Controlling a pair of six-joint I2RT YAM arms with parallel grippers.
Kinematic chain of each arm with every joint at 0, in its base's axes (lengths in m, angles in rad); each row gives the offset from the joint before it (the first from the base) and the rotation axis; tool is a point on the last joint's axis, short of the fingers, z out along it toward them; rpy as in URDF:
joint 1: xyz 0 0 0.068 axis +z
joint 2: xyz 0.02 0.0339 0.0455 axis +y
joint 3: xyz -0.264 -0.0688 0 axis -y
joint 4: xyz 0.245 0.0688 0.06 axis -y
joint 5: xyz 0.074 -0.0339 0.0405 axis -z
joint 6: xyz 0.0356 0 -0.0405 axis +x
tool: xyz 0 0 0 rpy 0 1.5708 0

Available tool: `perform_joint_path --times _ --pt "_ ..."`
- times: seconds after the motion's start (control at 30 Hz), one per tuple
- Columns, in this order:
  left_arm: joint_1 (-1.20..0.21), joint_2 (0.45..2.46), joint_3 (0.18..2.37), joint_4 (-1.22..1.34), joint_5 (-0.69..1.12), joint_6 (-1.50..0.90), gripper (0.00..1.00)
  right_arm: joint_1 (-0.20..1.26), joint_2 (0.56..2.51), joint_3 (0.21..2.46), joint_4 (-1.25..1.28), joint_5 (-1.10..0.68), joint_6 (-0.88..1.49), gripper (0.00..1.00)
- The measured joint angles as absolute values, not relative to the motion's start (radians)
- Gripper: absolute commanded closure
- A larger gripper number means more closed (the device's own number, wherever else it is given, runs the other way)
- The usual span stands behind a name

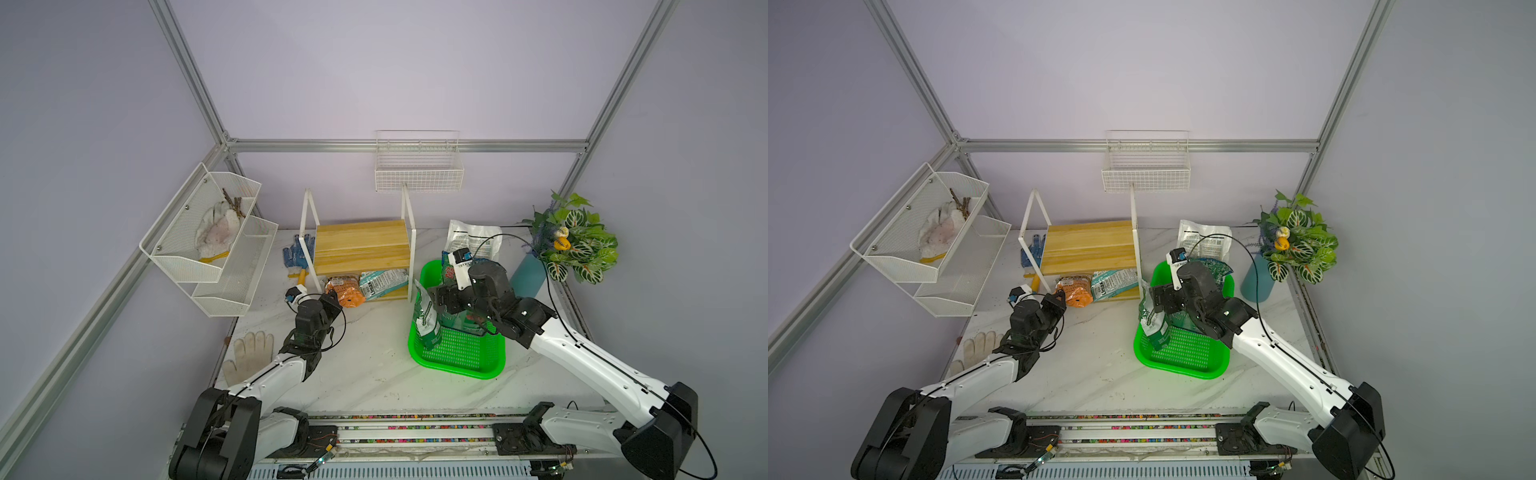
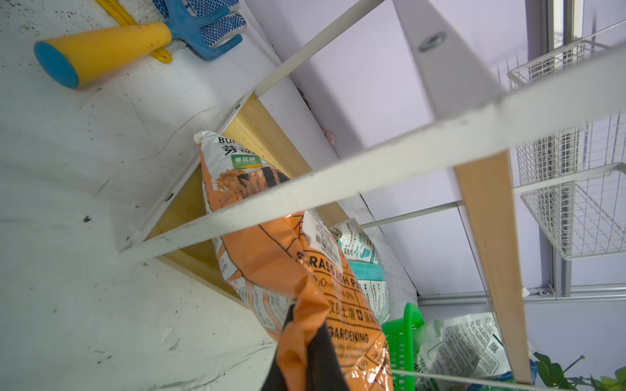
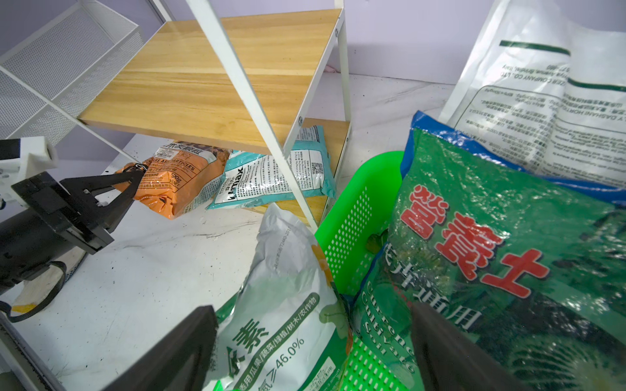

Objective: Take down the fertilizer bag from the shelf
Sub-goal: Pick up the fertilizer bag from the shelf.

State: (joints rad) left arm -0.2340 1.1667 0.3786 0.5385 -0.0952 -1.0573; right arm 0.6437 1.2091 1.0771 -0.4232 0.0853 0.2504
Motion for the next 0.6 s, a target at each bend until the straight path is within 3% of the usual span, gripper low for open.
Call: perform_joint_path --times 0.6 --pt "-0.244 0.894 0.379 0.202 -0.008 -0.882 1.00 0.644 1.209 1.077 -0.429 0.053 0.268 0.08"
